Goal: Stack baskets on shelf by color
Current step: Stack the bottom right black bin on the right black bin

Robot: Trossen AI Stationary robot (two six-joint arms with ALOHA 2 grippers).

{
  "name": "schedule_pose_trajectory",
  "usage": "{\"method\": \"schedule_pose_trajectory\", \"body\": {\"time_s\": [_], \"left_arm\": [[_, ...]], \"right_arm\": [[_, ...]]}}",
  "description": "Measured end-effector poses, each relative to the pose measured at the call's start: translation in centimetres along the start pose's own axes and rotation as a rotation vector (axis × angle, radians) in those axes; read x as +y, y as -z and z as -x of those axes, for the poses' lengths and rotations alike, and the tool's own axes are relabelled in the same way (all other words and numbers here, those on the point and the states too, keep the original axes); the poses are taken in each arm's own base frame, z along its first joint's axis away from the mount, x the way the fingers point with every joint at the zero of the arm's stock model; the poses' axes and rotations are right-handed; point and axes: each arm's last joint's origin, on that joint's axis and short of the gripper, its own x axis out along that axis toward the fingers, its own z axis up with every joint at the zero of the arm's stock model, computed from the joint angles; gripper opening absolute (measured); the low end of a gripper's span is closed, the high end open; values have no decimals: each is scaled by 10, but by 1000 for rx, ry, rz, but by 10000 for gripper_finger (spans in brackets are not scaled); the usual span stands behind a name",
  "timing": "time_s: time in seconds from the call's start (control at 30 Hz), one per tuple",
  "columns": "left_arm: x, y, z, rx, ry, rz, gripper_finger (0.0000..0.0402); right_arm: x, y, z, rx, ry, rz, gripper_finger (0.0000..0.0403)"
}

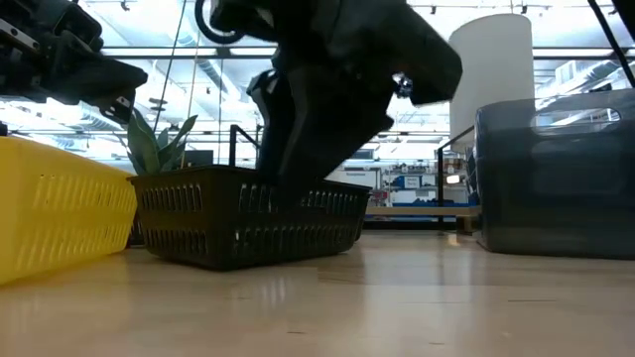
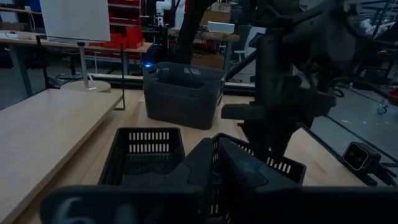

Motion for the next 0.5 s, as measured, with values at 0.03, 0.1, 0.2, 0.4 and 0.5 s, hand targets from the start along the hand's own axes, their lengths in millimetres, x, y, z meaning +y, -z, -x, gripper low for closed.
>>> {"method": "schedule_pose_trajectory", "body": {"time_s": [0.03,0.1,0.2,0.4,0.5], "left_arm": [[0,0,0,0,0,0,38],[0,0,0,0,1,0,37],[0,0,0,0,0,0,33],[0,0,0,0,0,0,28],[0,0,0,0,0,0,30]], "right_arm": [[0,1,0,6,14,1,190],[-1,0,0,3,26,1,185],[-1,0,0,5,27,7,171],[-4,3,-1,22,22,4,121],[-3,4,0,30,-3,5,85]]}}
